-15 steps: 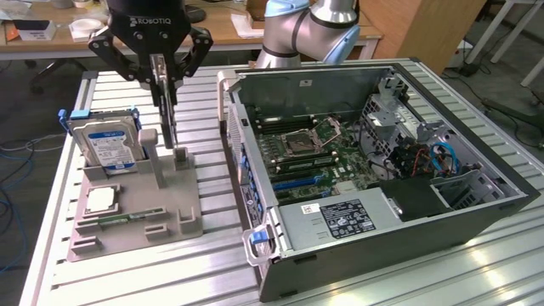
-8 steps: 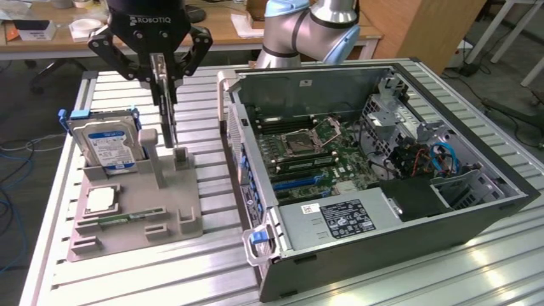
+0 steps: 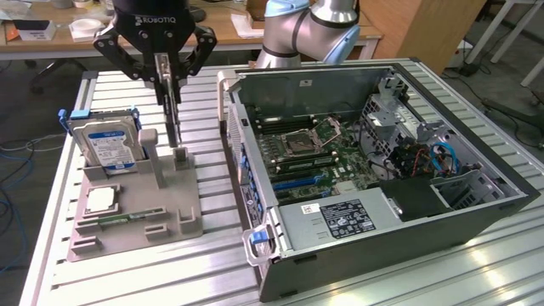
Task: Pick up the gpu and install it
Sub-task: 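Pick up the gpu and move the gpu toward the slot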
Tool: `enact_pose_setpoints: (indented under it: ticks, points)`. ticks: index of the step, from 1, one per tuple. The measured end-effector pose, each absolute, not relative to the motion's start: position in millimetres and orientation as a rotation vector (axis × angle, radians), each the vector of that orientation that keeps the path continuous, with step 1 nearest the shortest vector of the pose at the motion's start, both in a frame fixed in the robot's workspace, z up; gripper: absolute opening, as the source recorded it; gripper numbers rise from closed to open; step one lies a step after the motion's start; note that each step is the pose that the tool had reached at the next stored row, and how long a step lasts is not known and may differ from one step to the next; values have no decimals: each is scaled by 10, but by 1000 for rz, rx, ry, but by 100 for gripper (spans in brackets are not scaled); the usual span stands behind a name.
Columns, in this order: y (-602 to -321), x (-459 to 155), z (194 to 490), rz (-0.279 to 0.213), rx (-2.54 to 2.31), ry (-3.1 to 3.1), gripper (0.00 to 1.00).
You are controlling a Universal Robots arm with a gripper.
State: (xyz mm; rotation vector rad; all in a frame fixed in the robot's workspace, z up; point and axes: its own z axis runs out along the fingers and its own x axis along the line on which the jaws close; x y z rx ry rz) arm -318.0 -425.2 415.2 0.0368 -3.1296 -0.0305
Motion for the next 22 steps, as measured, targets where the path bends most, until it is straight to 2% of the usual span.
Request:
enact_pose_setpoints:
  ticks: [22]
  points:
    - [-4252, -3017, 4151, -31, 37, -3130, 26]
